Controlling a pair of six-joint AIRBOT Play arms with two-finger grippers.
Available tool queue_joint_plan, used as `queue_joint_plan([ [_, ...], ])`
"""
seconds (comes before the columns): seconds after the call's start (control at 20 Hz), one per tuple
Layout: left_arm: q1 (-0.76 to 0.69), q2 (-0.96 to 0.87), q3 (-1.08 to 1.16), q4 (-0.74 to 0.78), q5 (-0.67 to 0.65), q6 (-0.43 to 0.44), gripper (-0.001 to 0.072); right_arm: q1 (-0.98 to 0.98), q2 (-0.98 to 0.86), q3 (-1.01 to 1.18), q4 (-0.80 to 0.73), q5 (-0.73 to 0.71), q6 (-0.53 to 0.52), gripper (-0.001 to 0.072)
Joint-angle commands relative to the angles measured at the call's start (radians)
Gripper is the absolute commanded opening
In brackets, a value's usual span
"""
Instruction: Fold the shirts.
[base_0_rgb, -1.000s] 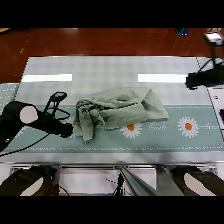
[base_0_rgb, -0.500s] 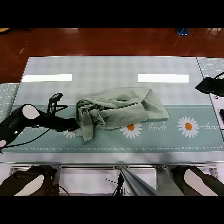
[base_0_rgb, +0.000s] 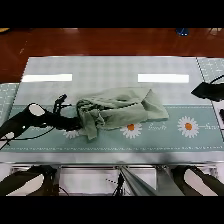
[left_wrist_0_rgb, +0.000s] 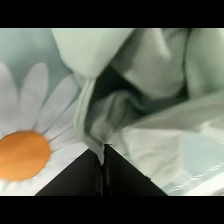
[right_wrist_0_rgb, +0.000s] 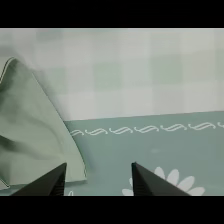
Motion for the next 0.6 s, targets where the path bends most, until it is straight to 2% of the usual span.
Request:
queue_joint_plan([
  [0.0,0.001,0.054,0.002,0.020,-0.039,0.007,0.0022,-0.001,0.000,-0.138,0.091,-0.071,-0.016,0.0500],
  [0.05,0.001,0.069,0.002,0.026,-0.042,0.007,0.0022,-0.001,-0.003,-0.191,0.148,-0.106,-0.026,0.0526],
  [0.2,0.001,0.107,0.003,0.026,-0.054,0.006,0.0022,-0.001,-0.068,-0.278,0.322,-0.127,-0.081,0.0528],
  [0.55,0.001,0.133,0.080,0.026,-0.092,0.006,0.0022,0.000,-0.209,-0.287,0.330,-0.145,-0.094,0.0527],
])
